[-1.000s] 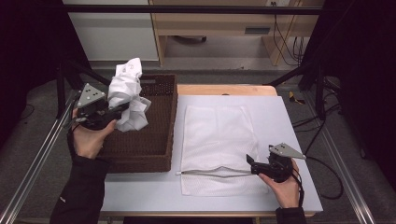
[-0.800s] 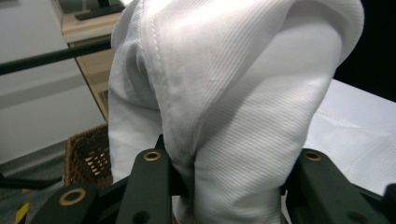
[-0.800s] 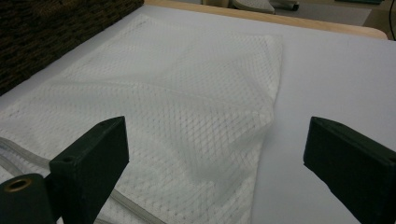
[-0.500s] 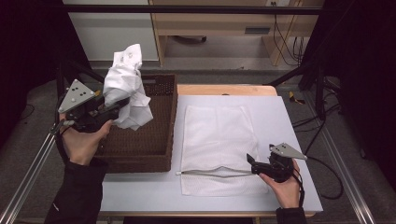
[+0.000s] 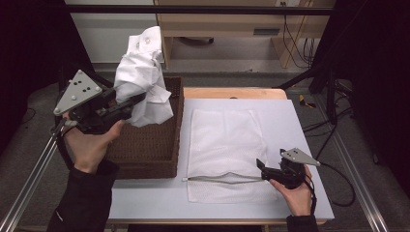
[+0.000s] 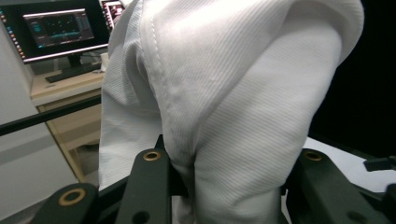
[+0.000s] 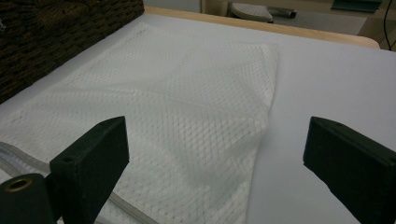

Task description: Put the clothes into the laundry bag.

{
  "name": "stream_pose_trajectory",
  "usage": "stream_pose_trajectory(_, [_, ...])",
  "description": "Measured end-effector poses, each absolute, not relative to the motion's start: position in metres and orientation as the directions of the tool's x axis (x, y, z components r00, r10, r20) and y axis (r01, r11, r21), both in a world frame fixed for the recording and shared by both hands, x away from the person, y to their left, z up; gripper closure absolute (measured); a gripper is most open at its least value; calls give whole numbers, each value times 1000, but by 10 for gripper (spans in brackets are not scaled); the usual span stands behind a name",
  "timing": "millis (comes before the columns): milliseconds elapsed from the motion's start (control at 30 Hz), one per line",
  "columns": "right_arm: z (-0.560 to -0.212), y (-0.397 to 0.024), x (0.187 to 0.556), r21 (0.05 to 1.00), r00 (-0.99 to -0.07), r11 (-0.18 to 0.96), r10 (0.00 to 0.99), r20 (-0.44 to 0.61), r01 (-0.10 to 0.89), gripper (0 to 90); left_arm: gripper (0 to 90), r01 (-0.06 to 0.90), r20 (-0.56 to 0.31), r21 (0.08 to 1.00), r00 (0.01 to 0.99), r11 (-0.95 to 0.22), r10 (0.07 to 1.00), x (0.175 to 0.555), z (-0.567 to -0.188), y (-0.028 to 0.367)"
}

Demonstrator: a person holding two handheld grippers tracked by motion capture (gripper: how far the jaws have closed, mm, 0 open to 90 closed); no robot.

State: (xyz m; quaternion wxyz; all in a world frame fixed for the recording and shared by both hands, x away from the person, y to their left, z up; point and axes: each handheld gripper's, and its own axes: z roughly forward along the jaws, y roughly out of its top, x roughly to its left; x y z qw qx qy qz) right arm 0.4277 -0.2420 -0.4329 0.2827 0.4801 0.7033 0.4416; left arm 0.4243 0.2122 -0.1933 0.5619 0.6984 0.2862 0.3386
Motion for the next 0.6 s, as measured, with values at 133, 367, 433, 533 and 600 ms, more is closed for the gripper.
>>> stream_pose_trajectory(133, [-431,-244,426,896,-374,144,927,27,421,76,621,10,149,980,633,-200,760,422,-188,198])
stream_pose_trajectory(367, [-431,-248,425,896,-369,147,929,20,418,79,620,-1,148,980,678,-200,720,422,-185,168])
stream_pose_trajectory(433, [-430,-248,425,896,-368,147,930,20,419,80,619,-2,150,979,692,-205,706,422,-186,158])
stream_pose_trajectory(533, [-429,-251,424,899,-361,140,932,22,414,80,619,-4,153,977,710,-214,687,423,-189,144])
stream_pose_trajectory(600, [-428,-254,424,902,-357,133,934,25,411,81,617,-5,153,976,721,-217,676,425,-191,134])
